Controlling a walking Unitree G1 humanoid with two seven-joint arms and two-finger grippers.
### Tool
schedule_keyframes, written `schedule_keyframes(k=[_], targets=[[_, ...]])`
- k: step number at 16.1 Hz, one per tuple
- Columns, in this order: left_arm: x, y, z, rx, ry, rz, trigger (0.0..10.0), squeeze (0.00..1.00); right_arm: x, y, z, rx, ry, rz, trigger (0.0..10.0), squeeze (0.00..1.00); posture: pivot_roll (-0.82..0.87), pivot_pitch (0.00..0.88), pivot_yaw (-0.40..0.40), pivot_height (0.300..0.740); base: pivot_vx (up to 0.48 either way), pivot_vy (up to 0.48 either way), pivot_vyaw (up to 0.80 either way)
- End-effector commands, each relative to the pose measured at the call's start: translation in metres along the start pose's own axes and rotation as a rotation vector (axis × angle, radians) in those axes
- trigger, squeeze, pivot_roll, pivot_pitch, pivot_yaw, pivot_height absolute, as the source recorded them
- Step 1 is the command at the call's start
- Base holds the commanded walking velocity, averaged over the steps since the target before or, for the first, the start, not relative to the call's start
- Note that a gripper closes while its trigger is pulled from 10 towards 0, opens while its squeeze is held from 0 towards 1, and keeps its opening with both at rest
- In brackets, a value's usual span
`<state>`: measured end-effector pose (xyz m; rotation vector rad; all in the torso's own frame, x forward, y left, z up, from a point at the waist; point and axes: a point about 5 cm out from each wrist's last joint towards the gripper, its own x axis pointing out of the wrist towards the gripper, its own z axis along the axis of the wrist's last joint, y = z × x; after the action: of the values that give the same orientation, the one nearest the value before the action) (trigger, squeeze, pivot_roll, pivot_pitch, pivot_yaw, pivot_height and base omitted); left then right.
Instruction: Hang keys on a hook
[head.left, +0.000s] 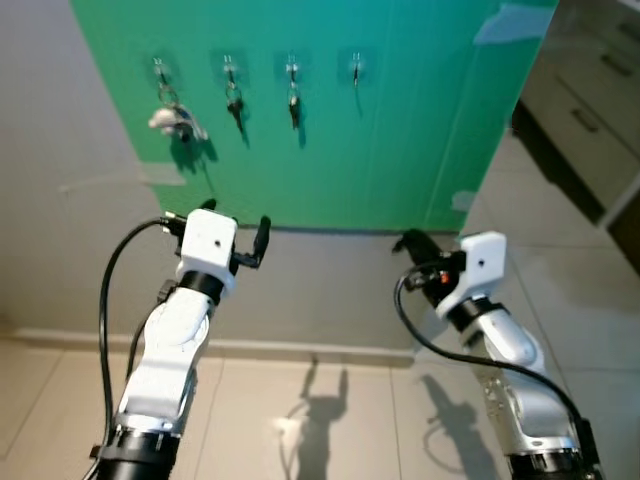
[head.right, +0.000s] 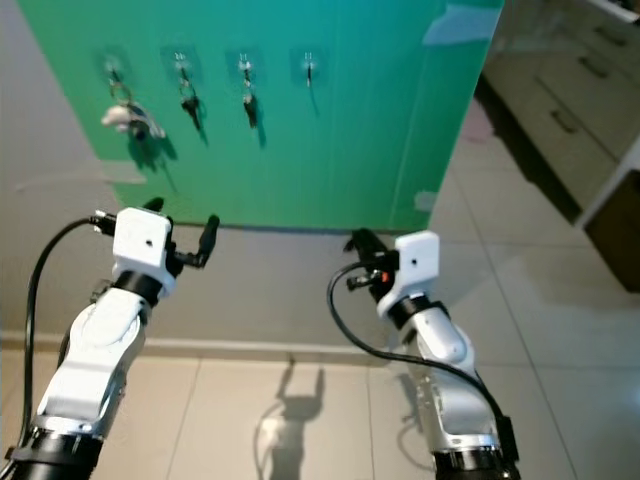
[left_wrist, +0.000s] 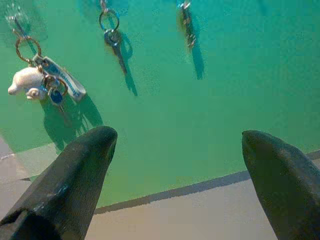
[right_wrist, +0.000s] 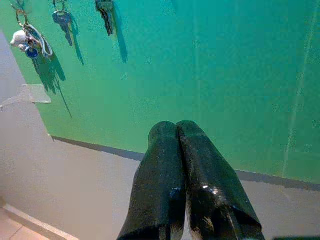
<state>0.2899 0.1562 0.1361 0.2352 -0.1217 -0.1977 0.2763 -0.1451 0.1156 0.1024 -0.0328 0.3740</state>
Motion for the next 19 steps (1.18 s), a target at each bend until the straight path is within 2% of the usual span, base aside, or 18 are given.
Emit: schedule_keyframes(k=[1,11,14,16,17,19], targets=[[0.002,-0.001,0.003,0.001,-0.016,-0.018,10.0,0.00,0.002,0.001,0.007,0.018,-0.028,0.006,10.0,0.00,-0.06,0.000,0.034,0.740,0.000,0.000,0.00],[-0.001,-0.003,0.003,0.013,-0.031,-0.072,10.0,0.00,0.008,0.006,0.014,0.020,-0.037,0.044,10.0,0.00,-0.05,0.000,0.018,0.740,0.316,0.000,0.00],[-0.001,-0.004,0.003,0.009,-0.032,-0.079,10.0,0.00,0.009,0.006,0.019,0.027,-0.057,0.062,10.0,0.00,-0.05,0.000,0.016,0.740,0.345,0.000,-0.69],[-0.002,-0.007,0.004,-0.002,-0.042,-0.089,10.0,0.00,0.010,0.007,0.022,0.021,-0.061,0.102,10.0,0.00,-0.05,0.000,0.012,0.740,0.319,0.000,0.00],[-0.003,-0.008,0.009,-0.029,-0.084,-0.093,10.0,0.00,0.012,0.010,0.024,0.040,-0.058,0.128,10.0,0.00,-0.05,0.000,0.013,0.740,0.000,0.000,0.00],[-0.007,-0.011,0.010,-0.015,-0.099,-0.139,10.0,0.00,0.014,0.016,0.029,0.049,-0.065,0.189,10.0,0.00,-0.05,0.000,0.009,0.740,0.000,0.000,0.00]])
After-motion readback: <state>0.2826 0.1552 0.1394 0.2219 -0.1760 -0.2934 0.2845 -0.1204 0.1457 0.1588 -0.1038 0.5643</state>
